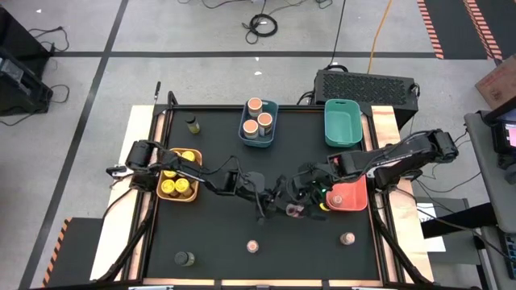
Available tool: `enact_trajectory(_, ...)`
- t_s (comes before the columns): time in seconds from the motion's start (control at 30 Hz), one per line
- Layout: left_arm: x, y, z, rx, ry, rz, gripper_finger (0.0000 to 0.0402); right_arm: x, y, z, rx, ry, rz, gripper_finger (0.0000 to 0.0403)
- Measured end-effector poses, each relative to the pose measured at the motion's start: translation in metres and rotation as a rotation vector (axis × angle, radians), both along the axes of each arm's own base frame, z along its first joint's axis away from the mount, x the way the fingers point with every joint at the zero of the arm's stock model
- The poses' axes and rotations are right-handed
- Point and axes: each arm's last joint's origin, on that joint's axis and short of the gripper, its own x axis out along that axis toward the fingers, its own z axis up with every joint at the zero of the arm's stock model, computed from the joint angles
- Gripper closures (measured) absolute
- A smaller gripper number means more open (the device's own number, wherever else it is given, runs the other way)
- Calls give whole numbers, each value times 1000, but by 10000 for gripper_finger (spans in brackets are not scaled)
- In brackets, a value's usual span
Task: Sort spices by type
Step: Put the small brown seasoning bottle into the orange bin
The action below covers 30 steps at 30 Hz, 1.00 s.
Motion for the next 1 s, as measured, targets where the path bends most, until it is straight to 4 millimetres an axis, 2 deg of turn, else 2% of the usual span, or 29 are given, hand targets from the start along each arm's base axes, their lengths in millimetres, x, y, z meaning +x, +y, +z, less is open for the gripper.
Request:
enact_trajectory(0.2, -14, 2, 25, -35, 58, 14, 210, -12, -6, 22, -67, -115, -40, 110)
enact_trajectory(0.4, -40, 14, 67, -94, 102, 87, 213, -20, -7, 33, -155, -184, -70, 110)
enact_trajectory(0.5, -54, 20, 88, -123, 100, 105, 213, -19, -6, 33, -241, -219, -84, 110)
enact_trajectory(0.67, -74, 39, 108, -256, 78, 184, 214, -14, -2, 36, -468, -324, -99, 110)
enact_trajectory(0.83, -91, 64, 111, -502, 123, 323, 214, -16, 8, 39, -723, -381, -114, 110)
enact_trajectory(1.0, -103, 93, 85, -838, 96, 462, 214, -17, 18, 40, -937, -410, -153, 110)
